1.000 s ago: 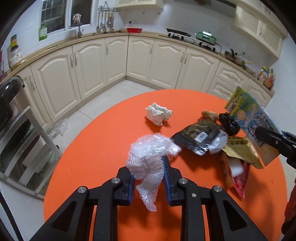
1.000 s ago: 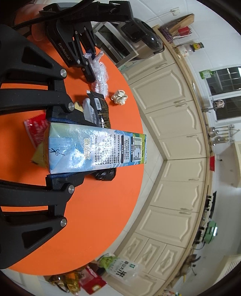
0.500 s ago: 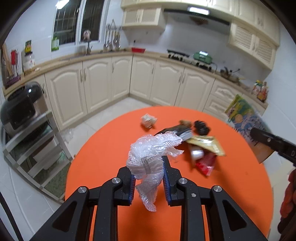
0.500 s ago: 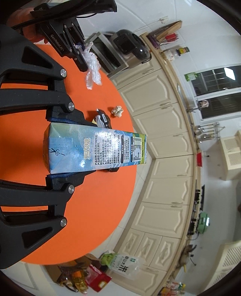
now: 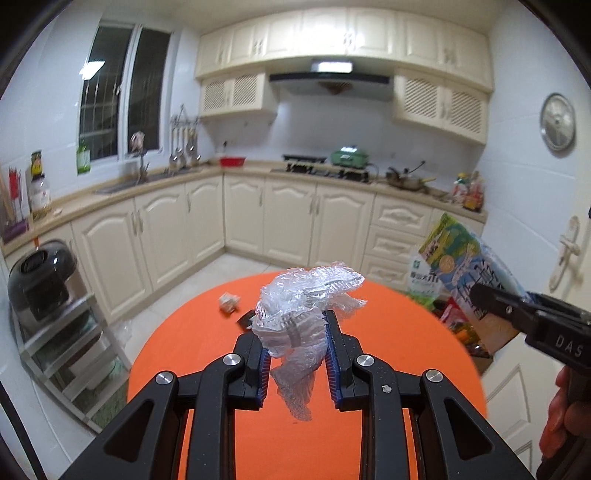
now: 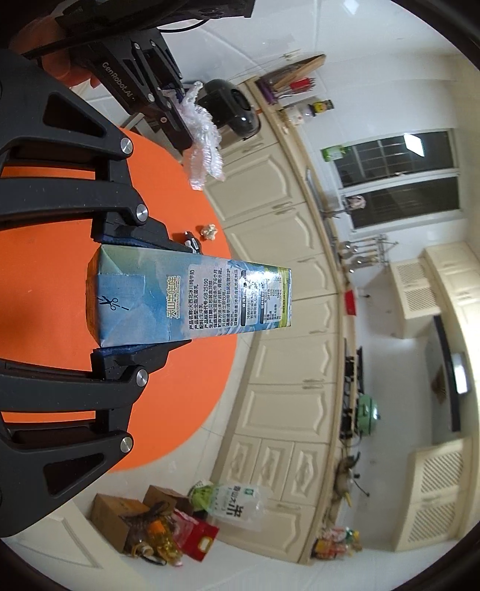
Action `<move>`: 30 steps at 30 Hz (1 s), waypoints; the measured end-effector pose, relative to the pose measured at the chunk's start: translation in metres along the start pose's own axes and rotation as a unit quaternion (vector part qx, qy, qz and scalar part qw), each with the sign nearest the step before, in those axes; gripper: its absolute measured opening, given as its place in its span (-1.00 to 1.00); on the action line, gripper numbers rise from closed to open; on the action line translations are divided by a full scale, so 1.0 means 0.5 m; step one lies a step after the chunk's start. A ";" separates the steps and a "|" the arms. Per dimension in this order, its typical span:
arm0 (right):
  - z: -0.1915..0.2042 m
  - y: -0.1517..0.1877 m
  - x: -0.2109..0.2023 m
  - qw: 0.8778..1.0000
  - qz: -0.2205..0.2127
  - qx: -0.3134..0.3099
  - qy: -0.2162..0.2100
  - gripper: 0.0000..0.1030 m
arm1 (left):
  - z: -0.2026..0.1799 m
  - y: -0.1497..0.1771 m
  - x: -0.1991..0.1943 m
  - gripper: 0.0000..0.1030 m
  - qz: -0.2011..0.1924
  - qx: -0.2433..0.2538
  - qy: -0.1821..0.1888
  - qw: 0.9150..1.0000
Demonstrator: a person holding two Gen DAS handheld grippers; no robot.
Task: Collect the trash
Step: 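Lift both held items and carry them over the blue bin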
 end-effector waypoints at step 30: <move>-0.552 0.168 -0.274 0.963 -0.024 0.197 0.184 -0.31 | -0.373 0.106 0.045 -0.58 0.081 0.114 0.226 0.964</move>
Point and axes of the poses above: each gripper's, at about its wrist camera, not at the fingertips, and x roughly the way its jaws point, z to its left, y to its underside, the point moved 1 cm from there along x, roughly the way its jaws point, and after that the axes turned 3 degrees about -z, right-handed, at the moved point
